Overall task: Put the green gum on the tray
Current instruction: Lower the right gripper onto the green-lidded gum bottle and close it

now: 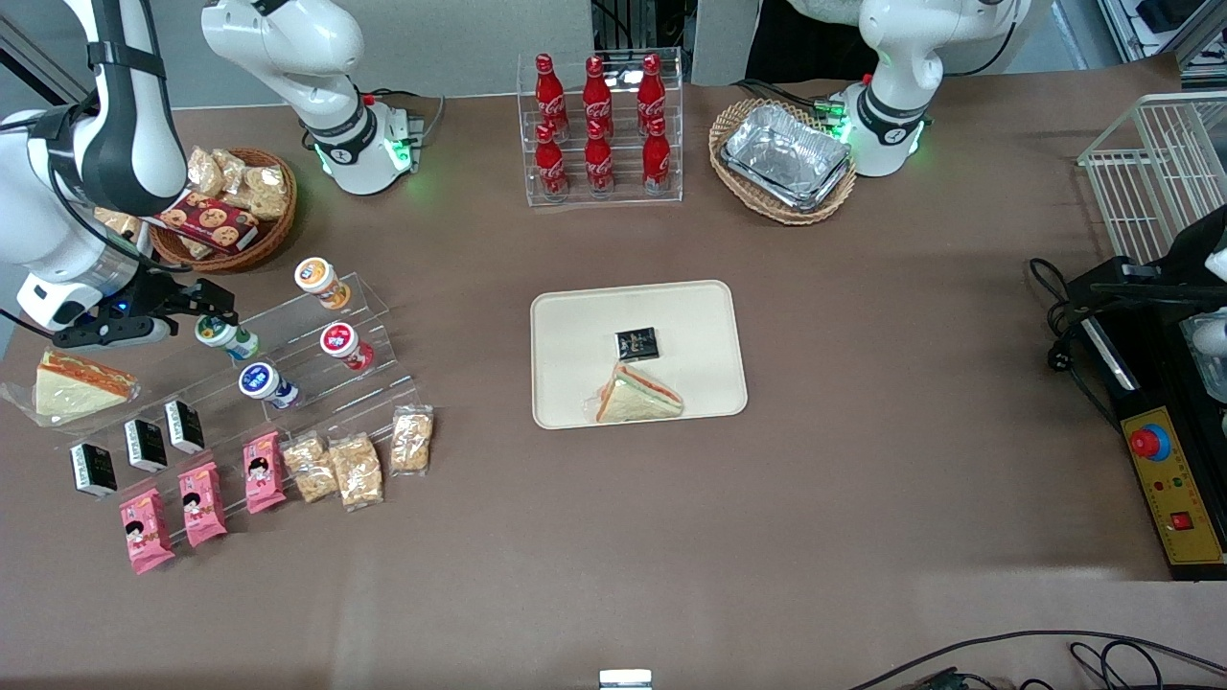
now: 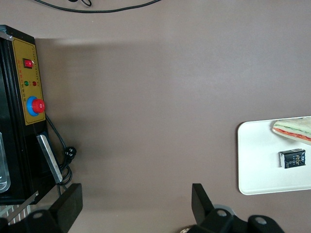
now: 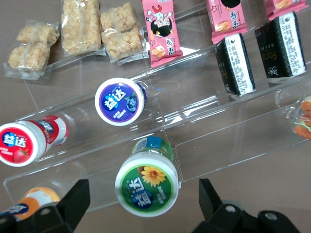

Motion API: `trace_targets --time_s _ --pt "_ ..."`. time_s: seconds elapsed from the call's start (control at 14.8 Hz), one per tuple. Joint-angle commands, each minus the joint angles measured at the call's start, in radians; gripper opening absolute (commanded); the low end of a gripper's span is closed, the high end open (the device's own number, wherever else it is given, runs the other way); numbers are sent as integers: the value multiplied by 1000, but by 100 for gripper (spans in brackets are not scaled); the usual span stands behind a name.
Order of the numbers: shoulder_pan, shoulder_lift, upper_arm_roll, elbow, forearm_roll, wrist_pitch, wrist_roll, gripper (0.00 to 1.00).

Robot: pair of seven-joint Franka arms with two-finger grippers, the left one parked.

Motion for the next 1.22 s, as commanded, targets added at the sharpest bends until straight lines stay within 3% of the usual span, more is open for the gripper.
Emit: trace_targets --time_s 0.0,0.47,0.61,0.81,0.95,1.15 --pt "14 12 -4 -29 -1 48 10 100" --pt "14 45 -6 -29 -5 51 16 100" --pt "14 48 -6 -29 -5 59 16 94" --pt "14 51 -6 -29 -14 61 16 73" --pt "14 51 -6 -29 -38 67 16 52" --pt "14 52 -6 -26 -43 73 16 10"
